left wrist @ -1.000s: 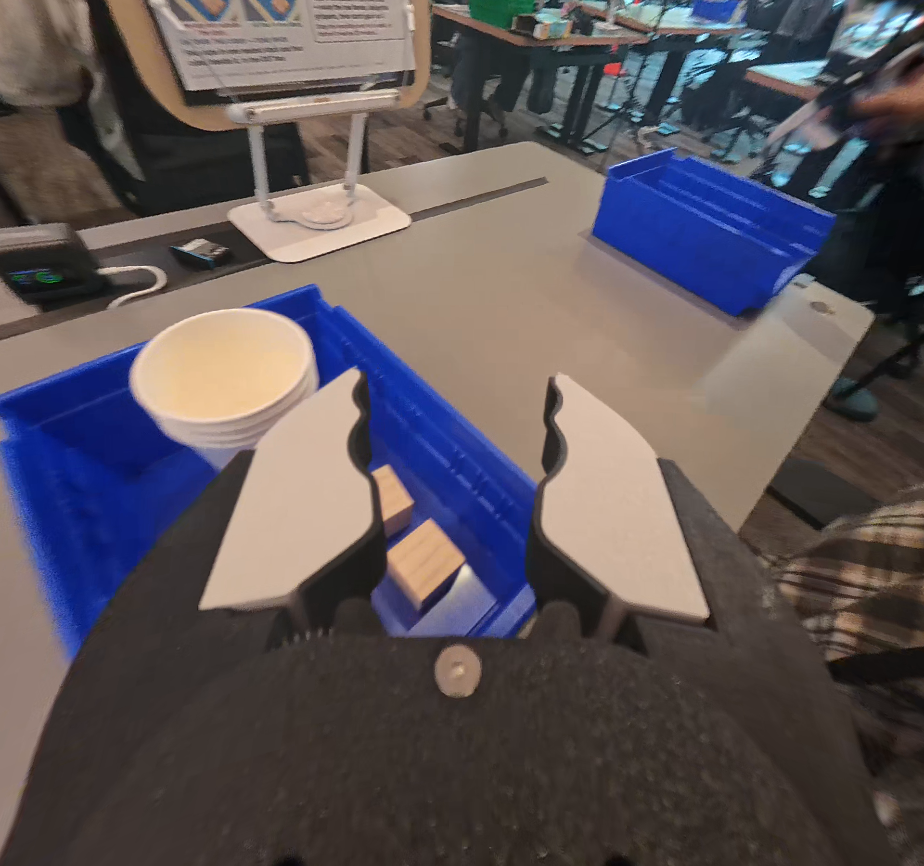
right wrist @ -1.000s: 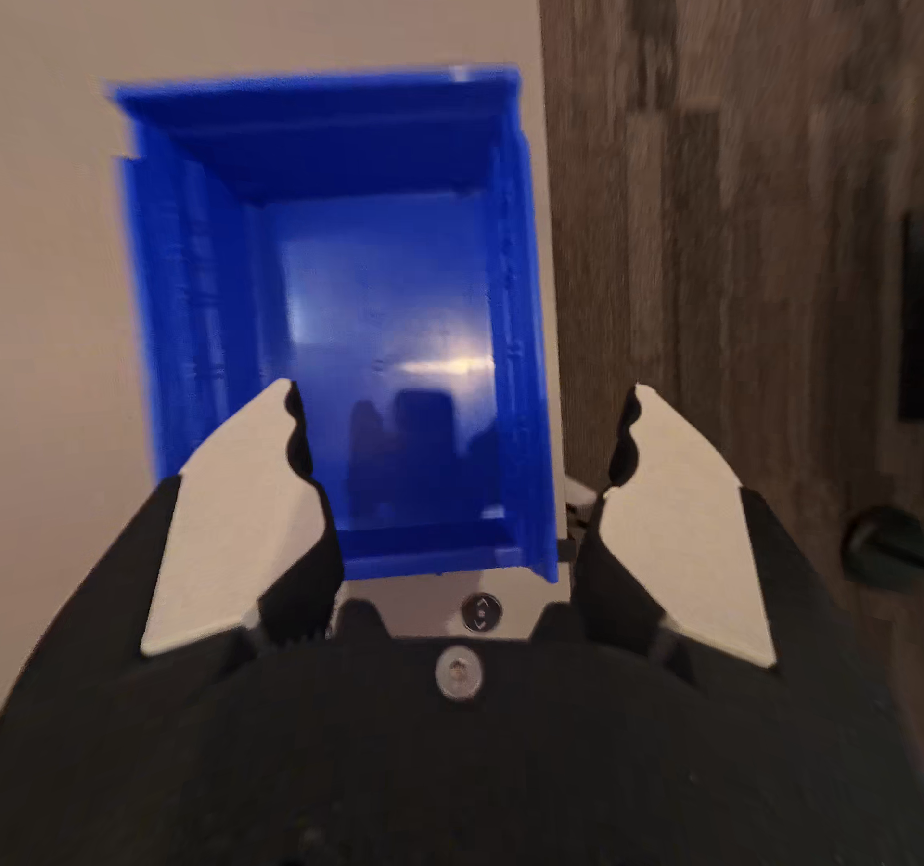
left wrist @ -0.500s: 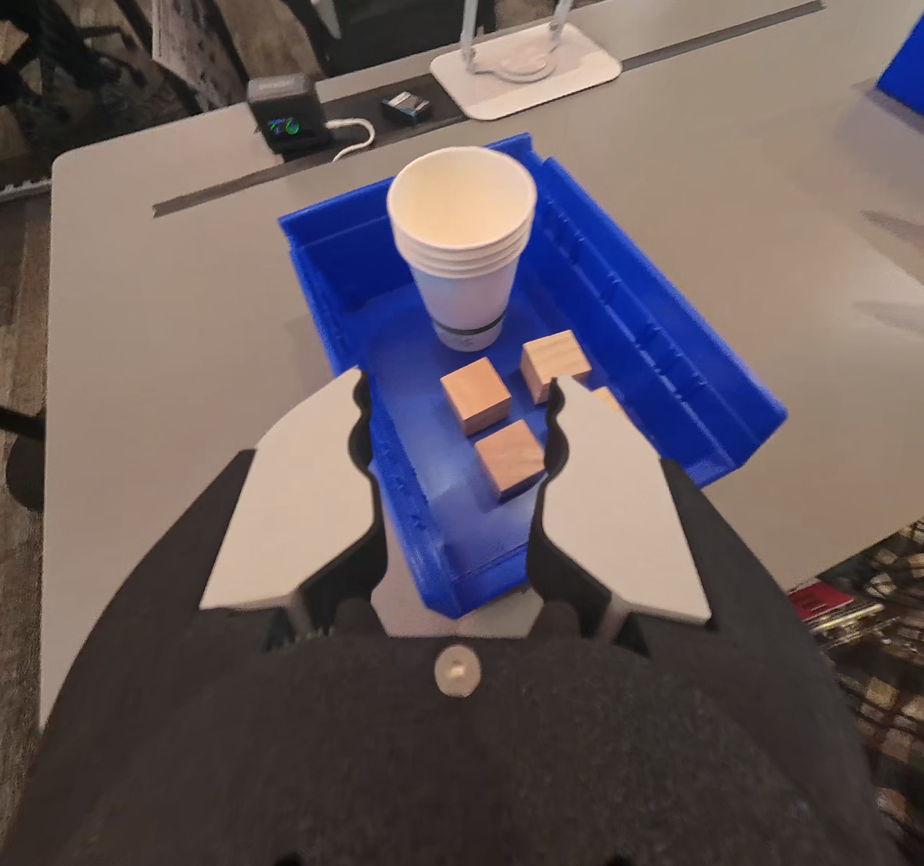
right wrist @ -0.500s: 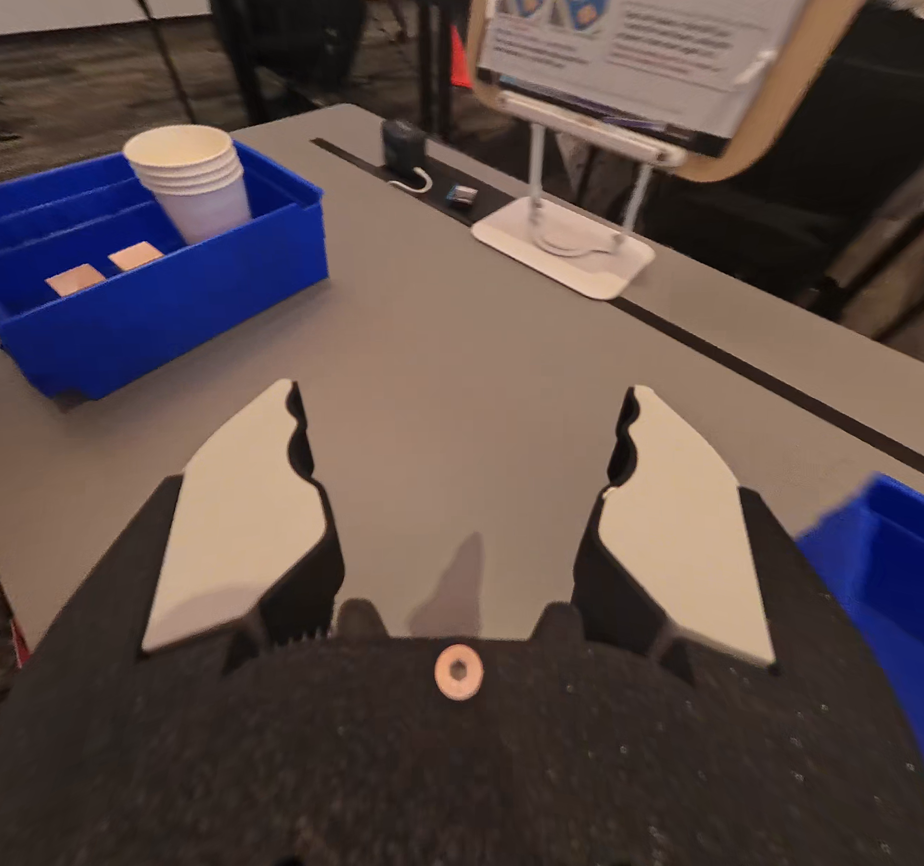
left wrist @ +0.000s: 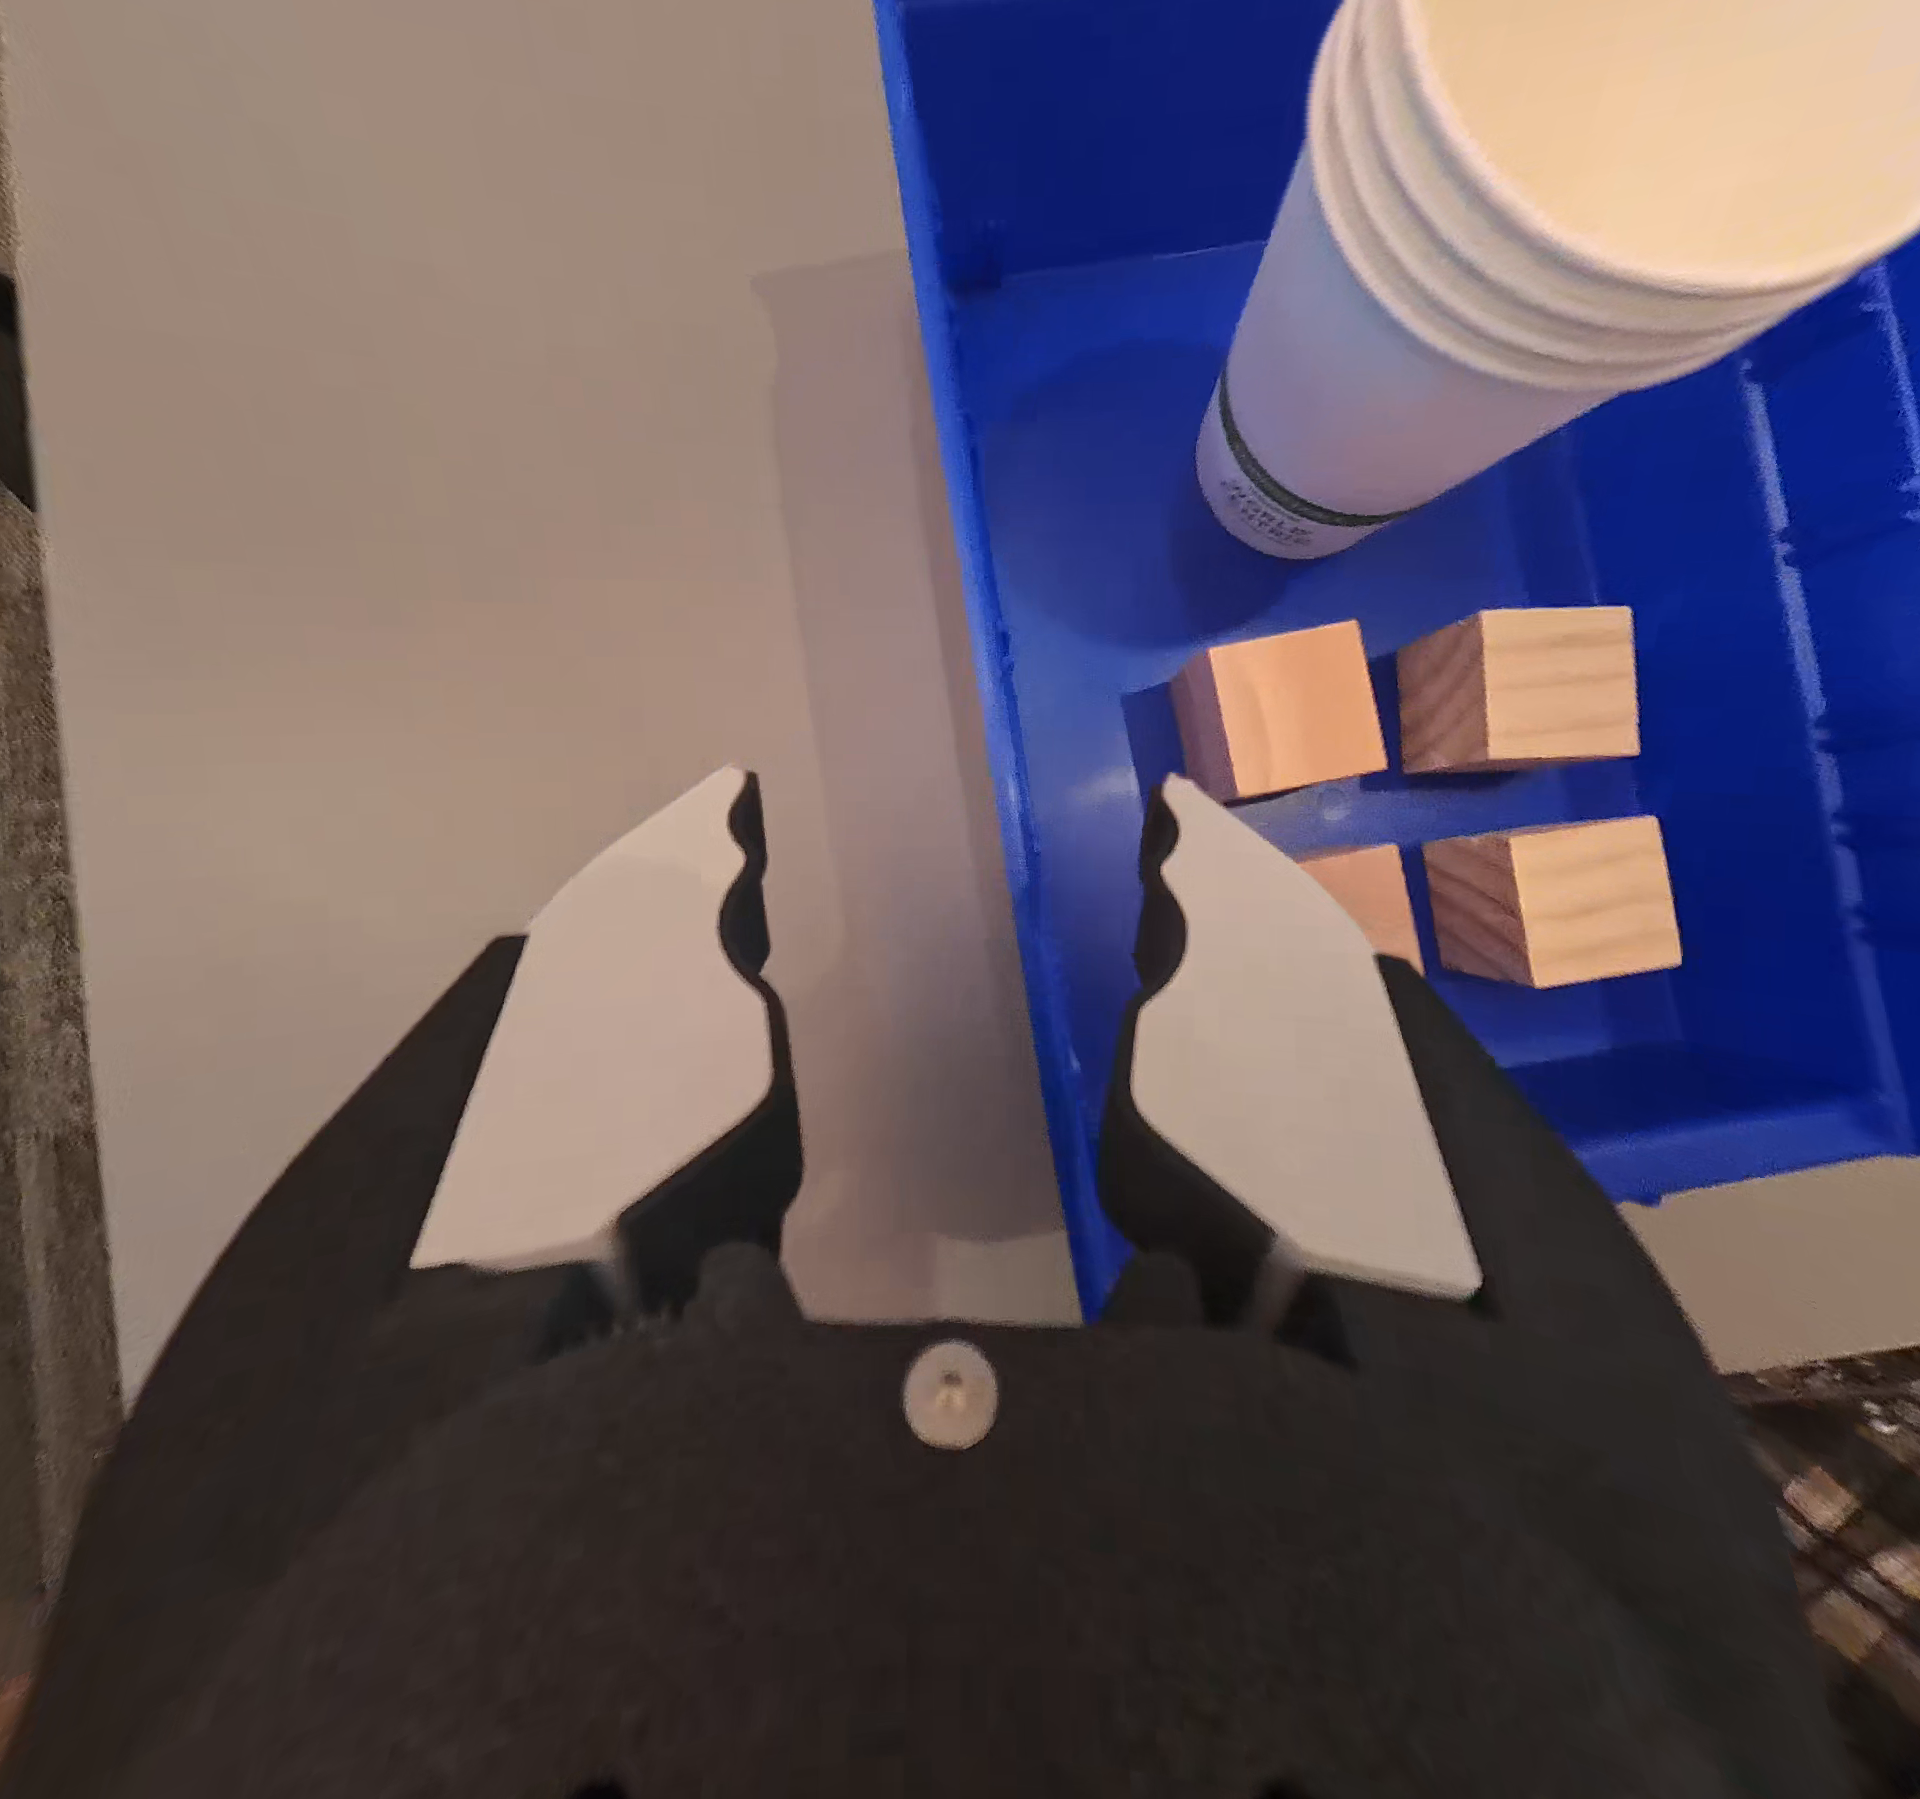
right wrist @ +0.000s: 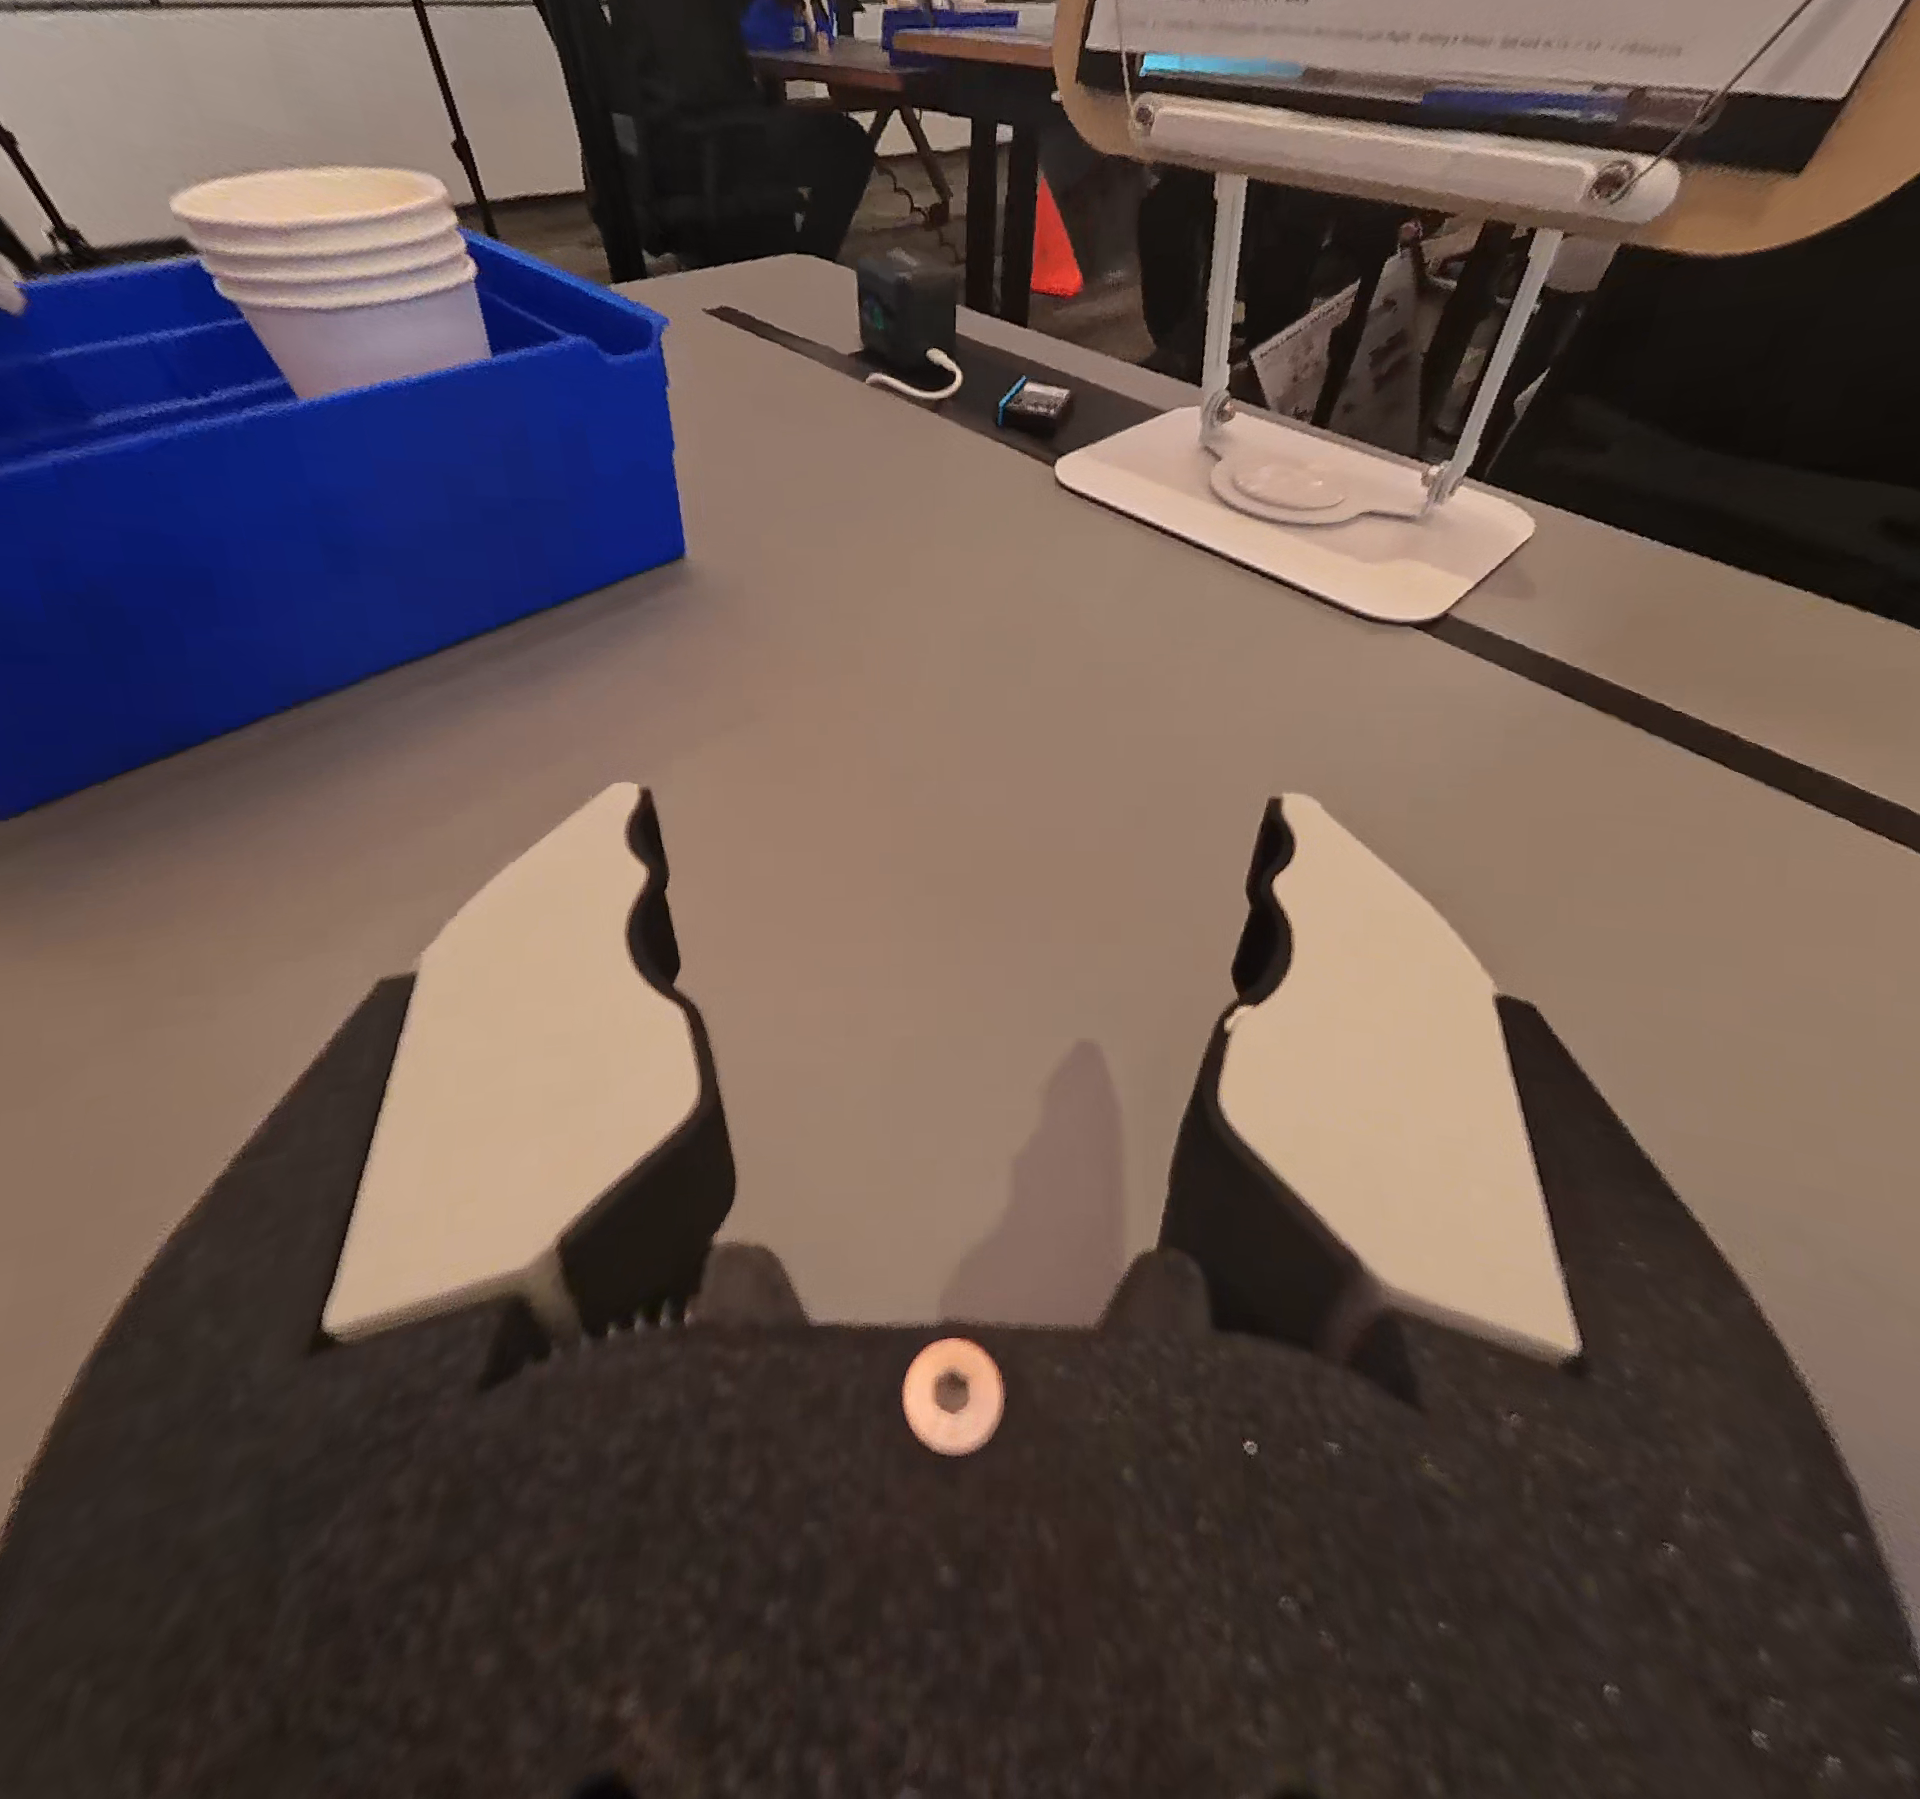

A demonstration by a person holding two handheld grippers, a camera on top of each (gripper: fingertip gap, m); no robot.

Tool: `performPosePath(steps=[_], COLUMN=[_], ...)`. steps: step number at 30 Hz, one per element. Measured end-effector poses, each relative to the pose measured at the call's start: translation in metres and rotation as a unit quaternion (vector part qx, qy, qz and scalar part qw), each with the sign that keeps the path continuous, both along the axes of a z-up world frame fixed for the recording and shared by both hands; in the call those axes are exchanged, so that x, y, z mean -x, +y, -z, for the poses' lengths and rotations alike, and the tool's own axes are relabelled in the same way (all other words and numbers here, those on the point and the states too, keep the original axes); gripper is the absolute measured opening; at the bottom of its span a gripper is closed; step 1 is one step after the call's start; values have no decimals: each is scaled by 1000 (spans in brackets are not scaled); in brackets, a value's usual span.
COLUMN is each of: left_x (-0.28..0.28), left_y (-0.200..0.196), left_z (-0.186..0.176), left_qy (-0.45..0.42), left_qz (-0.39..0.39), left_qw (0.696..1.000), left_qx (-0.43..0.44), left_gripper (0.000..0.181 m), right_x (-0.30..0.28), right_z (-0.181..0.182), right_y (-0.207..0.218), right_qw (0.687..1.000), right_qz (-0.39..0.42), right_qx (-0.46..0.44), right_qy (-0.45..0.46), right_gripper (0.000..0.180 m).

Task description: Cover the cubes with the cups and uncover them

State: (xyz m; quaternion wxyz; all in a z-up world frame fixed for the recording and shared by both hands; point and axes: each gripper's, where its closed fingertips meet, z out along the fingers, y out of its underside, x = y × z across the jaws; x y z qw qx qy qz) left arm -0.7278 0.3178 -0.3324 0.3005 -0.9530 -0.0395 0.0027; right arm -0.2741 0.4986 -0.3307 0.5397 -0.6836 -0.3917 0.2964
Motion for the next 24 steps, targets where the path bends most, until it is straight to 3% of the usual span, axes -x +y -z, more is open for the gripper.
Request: performPosePath(steps=[4, 5, 7, 8, 10, 24], left_x=[-7, -9, -14, -15, -14, 45], left_y=[2, 1, 1, 2, 3, -15], left_z=[28, 35, 45, 47, 47, 45], left_qy=[-9, -11, -21, -32, -51, -80], left_qz=[15, 23, 36, 36, 32, -41], left_qw=[997, 995, 992, 992, 991, 991], left_qx=[72, 92, 116, 119, 123, 98], left_gripper=[55, 46, 11, 5, 4, 3], right_x=[-4, -3, -1, -1, -1, 4], right_z=[5, 4, 1, 0, -2, 1], right_y=[2, 0, -3, -4, -7, -13], right_qw=[1000, 1000, 1000, 1000, 1000, 999], right_qz=[1, -1, -7, -10, -17, -33], right_qx=[2, 5, 3, -2, -11, 2], right_qy=[-15, -10, -6, -7, -12, -21], right_gripper=[103, 103, 100, 96, 86, 75])
